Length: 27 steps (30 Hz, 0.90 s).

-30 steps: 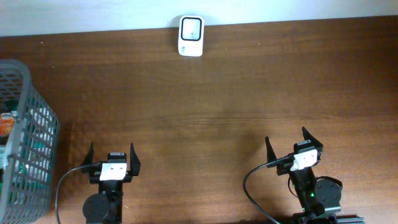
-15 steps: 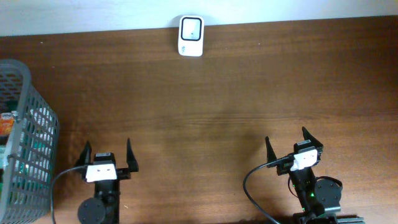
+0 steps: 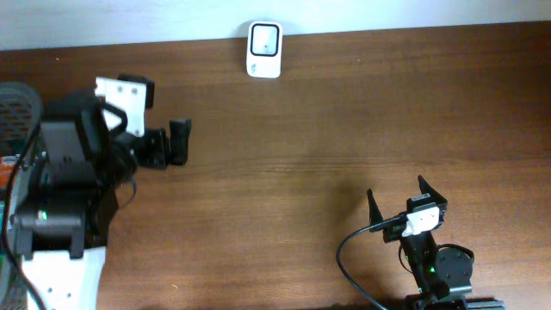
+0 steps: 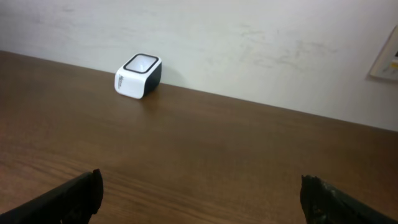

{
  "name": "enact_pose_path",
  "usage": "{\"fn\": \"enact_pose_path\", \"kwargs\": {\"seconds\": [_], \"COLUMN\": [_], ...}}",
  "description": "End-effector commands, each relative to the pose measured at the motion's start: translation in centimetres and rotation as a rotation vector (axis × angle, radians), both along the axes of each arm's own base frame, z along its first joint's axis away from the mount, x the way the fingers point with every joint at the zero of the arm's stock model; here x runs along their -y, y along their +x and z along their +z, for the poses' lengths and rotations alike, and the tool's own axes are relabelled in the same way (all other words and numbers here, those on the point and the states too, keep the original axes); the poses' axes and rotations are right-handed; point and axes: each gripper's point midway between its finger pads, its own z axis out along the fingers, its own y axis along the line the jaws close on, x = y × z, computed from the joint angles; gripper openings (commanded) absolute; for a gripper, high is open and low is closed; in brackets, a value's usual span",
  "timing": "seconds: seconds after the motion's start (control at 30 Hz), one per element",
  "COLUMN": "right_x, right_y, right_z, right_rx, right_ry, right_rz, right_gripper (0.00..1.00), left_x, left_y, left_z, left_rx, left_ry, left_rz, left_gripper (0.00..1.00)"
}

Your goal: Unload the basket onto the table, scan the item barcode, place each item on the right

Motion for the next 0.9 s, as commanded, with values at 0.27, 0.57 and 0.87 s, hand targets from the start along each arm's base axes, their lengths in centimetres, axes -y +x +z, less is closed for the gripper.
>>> {"fn": "enact_pose_path", "kwargs": {"seconds": [0.27,0.57,0.87], "right_x": [-0.1,-0.1,-1.0], "right_y": [0.0,0.0,-0.2], "right_z": [-0.3,-0.3,-0.3], "right_rx": [-0.006,-0.006,-0.006], "right_ry": [0.004,0.004,0.004], "right_rz": [0.003,0.004,0.038], "right_gripper": [0.98,0.98,0.98], "left_x": [-4.8,-22.7,-31.0], "left_y": [1.1,-7.2,-12.3], "left_z": [3.3,10.1,-1.2], "left_rx": [-0.039,0.118,-0.283], "left_ry": [-0.086,-0.241,-0.233], "left_rz": [0.239,1.009,1.474], "left_gripper": [0.95,1.00,1.00]}}
